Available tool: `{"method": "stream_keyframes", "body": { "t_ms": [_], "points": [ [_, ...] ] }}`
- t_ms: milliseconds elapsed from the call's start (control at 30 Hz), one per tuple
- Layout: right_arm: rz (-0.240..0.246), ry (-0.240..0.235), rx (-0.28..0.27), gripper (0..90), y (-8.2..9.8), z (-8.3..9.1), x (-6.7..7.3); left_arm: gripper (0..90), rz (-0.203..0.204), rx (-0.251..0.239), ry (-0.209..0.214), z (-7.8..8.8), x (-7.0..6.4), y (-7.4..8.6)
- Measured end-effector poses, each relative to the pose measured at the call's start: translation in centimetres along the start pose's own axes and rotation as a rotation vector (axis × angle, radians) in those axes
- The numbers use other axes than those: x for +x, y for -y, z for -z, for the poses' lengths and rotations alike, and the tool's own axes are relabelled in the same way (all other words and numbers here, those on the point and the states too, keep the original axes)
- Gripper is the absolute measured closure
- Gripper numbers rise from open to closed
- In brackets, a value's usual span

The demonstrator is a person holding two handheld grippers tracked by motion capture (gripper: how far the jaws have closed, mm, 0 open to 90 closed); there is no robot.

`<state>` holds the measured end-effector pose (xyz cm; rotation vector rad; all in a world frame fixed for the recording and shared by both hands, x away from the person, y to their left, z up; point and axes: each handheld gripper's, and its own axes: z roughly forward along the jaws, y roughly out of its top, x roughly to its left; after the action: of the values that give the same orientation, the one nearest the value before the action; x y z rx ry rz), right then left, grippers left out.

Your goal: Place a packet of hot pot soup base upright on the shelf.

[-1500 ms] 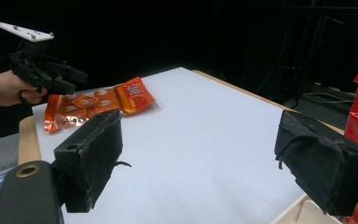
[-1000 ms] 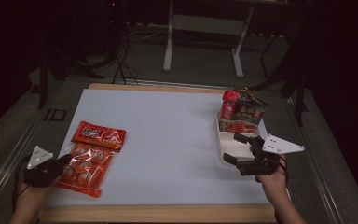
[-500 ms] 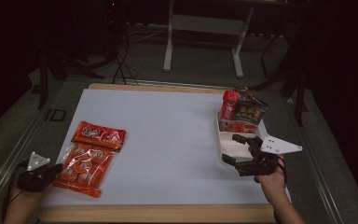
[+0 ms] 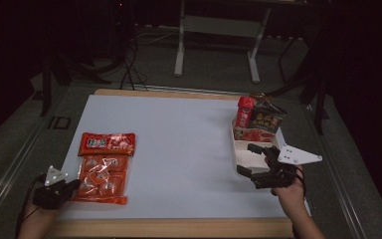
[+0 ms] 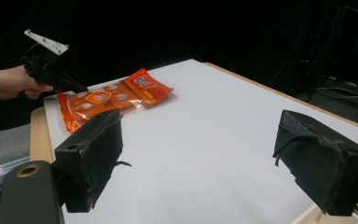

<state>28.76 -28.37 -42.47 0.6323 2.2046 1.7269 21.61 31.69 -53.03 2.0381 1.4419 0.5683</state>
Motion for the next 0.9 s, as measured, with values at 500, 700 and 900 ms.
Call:
{"method": "stream_keyframes", "body": {
  "t_ms": [500, 700, 900],
  "points": [
    [-0.003, -0.009, 0.001, 14.9, 0.0, 0.0, 0.1, 90.0, -0.095, -0.005, 0.124, -1.7, -5.6, -2.2],
    [-0.001, -0.010, 0.004, 14.9, 0.1, 0.0, 0.2, 90.0, -0.060, -0.042, 0.105, -1.6, -4.7, -3.2],
    [-0.004, -0.011, 0.001, 14.9, 0.1, 0.1, 0.1, 90.0, -0.016, -0.041, 0.015, -2.5, -3.2, -4.7]
  ]
}}
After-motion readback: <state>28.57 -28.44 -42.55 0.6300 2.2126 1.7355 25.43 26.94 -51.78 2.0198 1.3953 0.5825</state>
